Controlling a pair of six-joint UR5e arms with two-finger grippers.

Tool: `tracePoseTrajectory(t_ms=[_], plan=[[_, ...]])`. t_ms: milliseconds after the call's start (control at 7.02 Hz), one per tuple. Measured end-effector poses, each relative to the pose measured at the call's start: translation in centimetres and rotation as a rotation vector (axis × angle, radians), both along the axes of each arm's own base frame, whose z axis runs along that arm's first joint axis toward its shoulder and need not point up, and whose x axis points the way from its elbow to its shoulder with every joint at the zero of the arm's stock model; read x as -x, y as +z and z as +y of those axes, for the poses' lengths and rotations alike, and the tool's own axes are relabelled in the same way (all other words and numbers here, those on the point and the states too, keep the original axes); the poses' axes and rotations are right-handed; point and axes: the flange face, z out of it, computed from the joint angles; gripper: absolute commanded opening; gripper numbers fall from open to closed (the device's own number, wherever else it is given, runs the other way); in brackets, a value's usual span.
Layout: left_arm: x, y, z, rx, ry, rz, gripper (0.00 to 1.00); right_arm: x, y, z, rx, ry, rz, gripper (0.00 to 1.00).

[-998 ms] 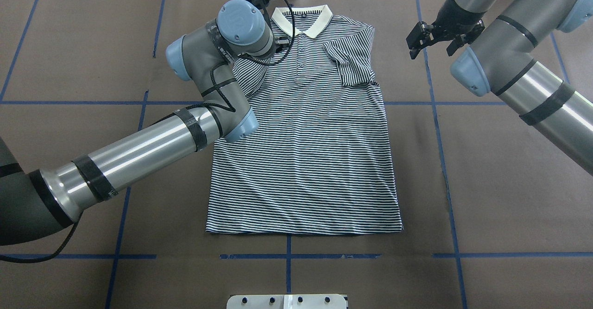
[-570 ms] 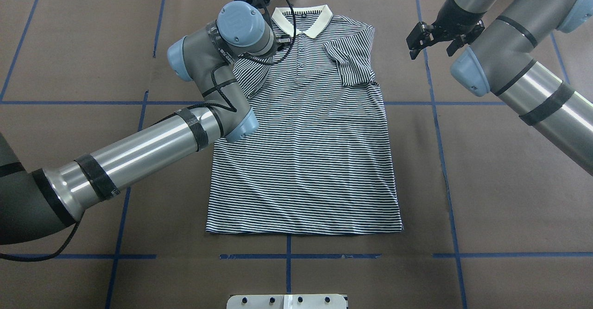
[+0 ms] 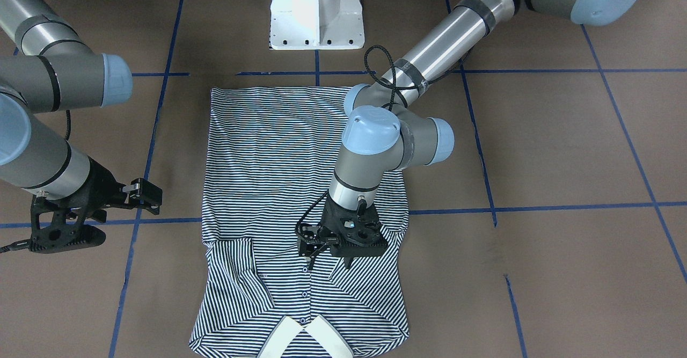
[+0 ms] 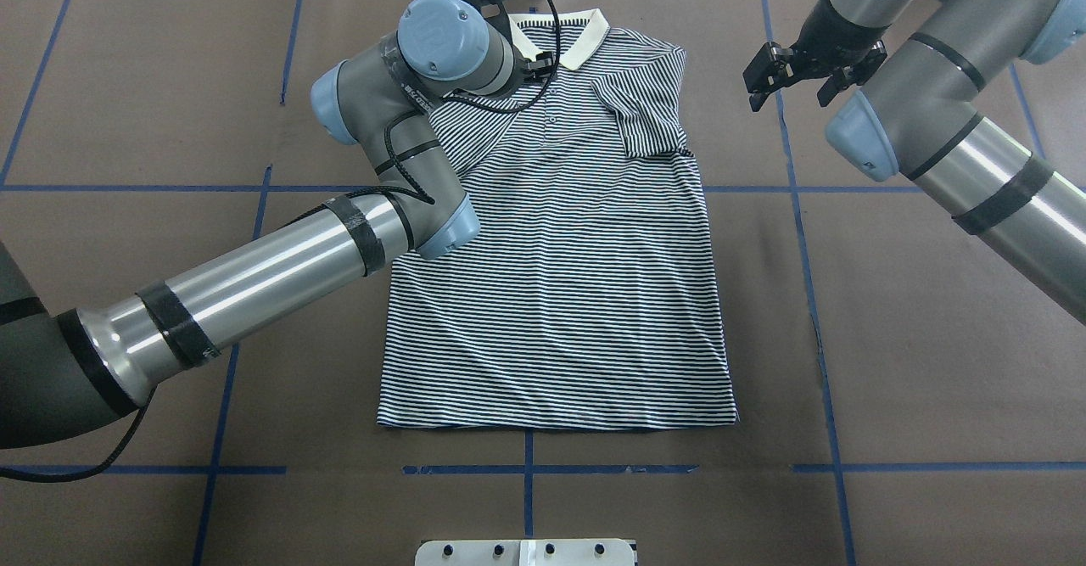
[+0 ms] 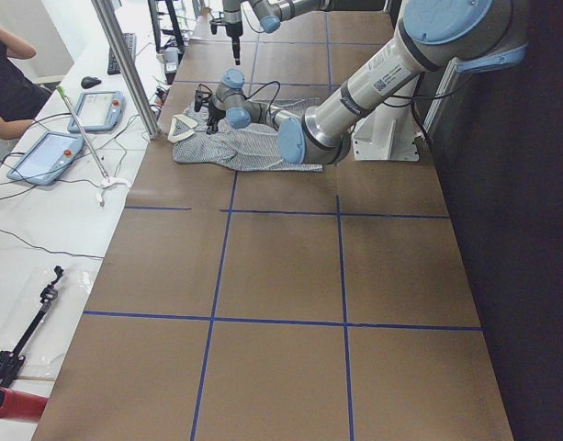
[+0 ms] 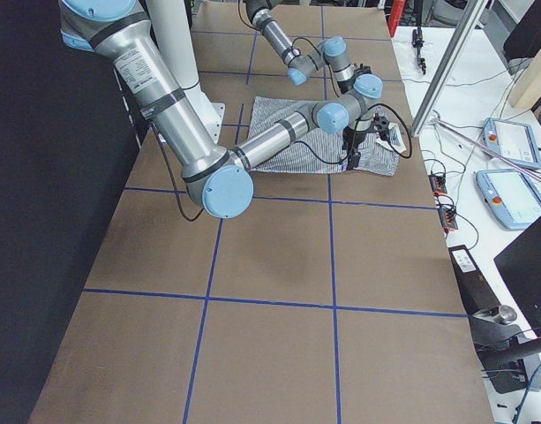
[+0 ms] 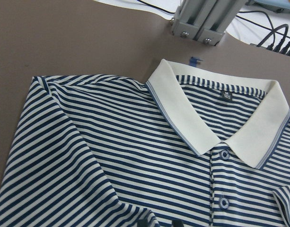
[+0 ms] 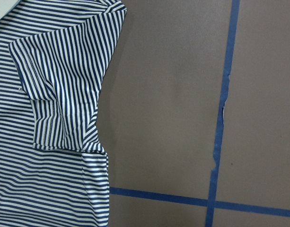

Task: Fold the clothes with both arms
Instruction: 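Fold the sleeve nearest the left gripper onto the shirt body, then move both grippers to the hem corners nearest the robot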

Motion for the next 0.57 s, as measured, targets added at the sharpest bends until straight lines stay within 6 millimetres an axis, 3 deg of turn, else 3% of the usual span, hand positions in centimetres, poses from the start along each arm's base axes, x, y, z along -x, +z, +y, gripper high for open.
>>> tracePoseTrajectory(t_ms=[285,570], plan=[[3.8,3.2,4.1,0.023,0.077,0.009,1.0,1.6,1.7,4.9,0.02,0.078,-0.056,1.0],[10.4,4.9,10.1,0.016,0.13,0.0,1.0,5.4,2.9,13.5,0.045,0.17,-0.06,1.0]])
